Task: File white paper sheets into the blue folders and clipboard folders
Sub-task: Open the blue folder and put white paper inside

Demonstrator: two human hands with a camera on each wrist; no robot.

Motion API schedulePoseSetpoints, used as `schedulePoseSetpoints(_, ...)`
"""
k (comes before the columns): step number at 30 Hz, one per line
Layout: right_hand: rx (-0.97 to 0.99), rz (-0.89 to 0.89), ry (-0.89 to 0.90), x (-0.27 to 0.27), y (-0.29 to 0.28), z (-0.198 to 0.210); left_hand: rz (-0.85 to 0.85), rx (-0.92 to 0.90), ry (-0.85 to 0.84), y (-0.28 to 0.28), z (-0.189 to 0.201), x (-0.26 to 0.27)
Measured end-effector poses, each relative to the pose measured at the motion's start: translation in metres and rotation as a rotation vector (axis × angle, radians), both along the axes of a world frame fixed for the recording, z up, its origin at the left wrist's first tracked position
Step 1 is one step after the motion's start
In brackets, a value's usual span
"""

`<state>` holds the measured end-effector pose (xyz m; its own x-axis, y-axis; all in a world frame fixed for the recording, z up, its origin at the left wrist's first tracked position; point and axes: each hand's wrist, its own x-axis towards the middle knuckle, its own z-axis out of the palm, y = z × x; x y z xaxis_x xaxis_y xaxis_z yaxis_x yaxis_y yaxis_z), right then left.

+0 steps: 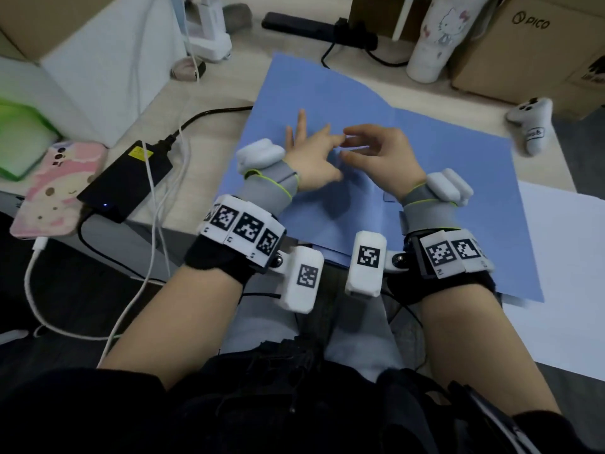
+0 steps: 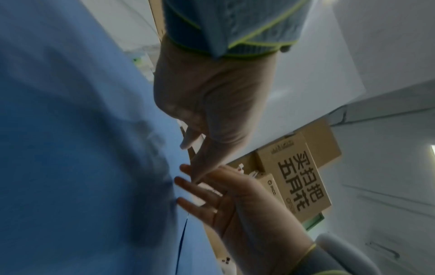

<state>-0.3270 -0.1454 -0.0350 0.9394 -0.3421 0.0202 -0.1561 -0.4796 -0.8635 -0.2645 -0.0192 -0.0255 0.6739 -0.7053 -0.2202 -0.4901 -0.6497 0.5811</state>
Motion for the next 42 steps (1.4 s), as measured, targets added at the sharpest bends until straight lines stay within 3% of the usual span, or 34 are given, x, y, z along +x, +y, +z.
schedulePoseSetpoints(5, -0.100, -0.257, -0.047, -0.012, -0.020, -0.007, -0.018, 0.194, -0.139, -0.024, -0.014, -0.007)
schedulePoseSetpoints(8, -0.228, -0.427, 0.111, -0.022, -0.033, -0.012, -0.024, 0.257, -0.177, -0.031, -0.022, -0.012)
schedulePoseSetpoints(11, -0.275, -0.464, 0.296, -0.029, -0.039, -0.017, -0.022, 0.299, -0.175, -0.035, -0.031, -0.014)
schedulePoseSetpoints(14, -0.253, -0.426, 0.392, -0.033, -0.040, -0.020, -0.010, 0.311, -0.132, -0.037, -0.038, -0.014)
schedulePoseSetpoints(22, -0.088, -0.393, 0.261, -0.036, -0.043, -0.029, 0.010, 0.322, -0.138, -0.038, -0.042, -0.011)
schedulePoseSetpoints(27, -0.228, -0.217, 0.373, -0.030, -0.042, -0.034, 0.012, 0.319, -0.147, -0.039, -0.044, -0.012)
schedulePoseSetpoints(34, -0.405, -0.112, 0.532, -0.032, -0.040, -0.035, 0.009, 0.342, -0.186, -0.041, -0.042, -0.013)
schedulePoseSetpoints(39, -0.412, -0.072, 0.523, -0.037, -0.041, -0.031, 0.000, 0.345, -0.168, -0.048, -0.029, -0.018)
schedulePoseSetpoints(42, -0.317, -0.052, 0.428, -0.045, -0.050, -0.026, -0.035, 0.335, -0.194, -0.060, -0.018, -0.029)
